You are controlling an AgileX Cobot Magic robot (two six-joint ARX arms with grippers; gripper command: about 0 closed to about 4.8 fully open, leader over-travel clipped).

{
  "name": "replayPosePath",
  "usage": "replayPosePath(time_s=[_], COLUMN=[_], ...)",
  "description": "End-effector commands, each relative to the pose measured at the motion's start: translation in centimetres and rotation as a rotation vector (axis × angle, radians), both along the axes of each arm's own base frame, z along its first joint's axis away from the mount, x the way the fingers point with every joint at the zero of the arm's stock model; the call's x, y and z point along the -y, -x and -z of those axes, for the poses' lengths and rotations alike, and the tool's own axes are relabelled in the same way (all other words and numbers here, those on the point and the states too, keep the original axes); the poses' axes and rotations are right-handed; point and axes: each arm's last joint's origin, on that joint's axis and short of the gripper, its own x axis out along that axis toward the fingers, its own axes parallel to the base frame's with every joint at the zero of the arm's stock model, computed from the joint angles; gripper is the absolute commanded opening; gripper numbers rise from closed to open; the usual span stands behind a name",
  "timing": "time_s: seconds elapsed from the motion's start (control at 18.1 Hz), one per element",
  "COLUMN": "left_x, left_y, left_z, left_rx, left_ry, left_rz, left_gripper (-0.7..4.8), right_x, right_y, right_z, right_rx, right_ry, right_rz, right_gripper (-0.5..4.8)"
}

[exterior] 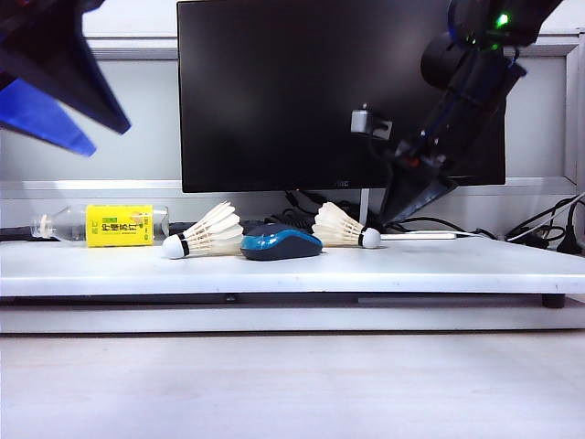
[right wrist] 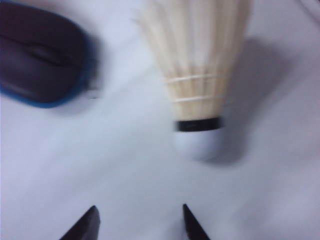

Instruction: Stack the badminton balls on the table vertically.

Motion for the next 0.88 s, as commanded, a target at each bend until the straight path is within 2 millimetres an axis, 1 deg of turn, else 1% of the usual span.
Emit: replayPosePath(time_s=[0.06, 0.17, 0.44, 0.55, 0.66, 0.88], left_x=[0.0, 0.0, 0.0, 0.0, 0.0, 0.0], left_y=[0.0, 0.0, 0.0, 0.0, 0.0, 0.0], left_z=[-0.2, -0.2, -0.2, -0.2, -0.2, -0.2], left_rx=[0.007, 0.024, 0.034, 0.035, 0.035, 0.031], left_ry=[0.001, -0.011, -0.020, -0.020, -0.022, -0.023], left_rz=[0.008, 0.024, 0.031, 0.032, 0.028, 0.028], left_gripper=[3.64, 3.64, 3.64, 3.64, 3.64, 3.64], right_x=[-0.3, -0.7, -0.9, -1.0, -1.1, -1.2], right_y=[-0.6, -0.9, -1.5, -1.6, -1.8, -2.1], right_z=[-0.8, -0.8, 0.6, 0.9, 1.1, 1.6], right_rx=[0.106, 0.132, 0.109, 0.103, 0.105, 0.110], right_ry=[-0.015, -0.027, -0.022, -0.035, -0.054, -0.054], right_rz=[-0.017, -0.029, -0.031, -0.044, -0.056, -0.055], right_gripper=[2.12, 2.12, 2.11, 2.10, 1.78, 1.78])
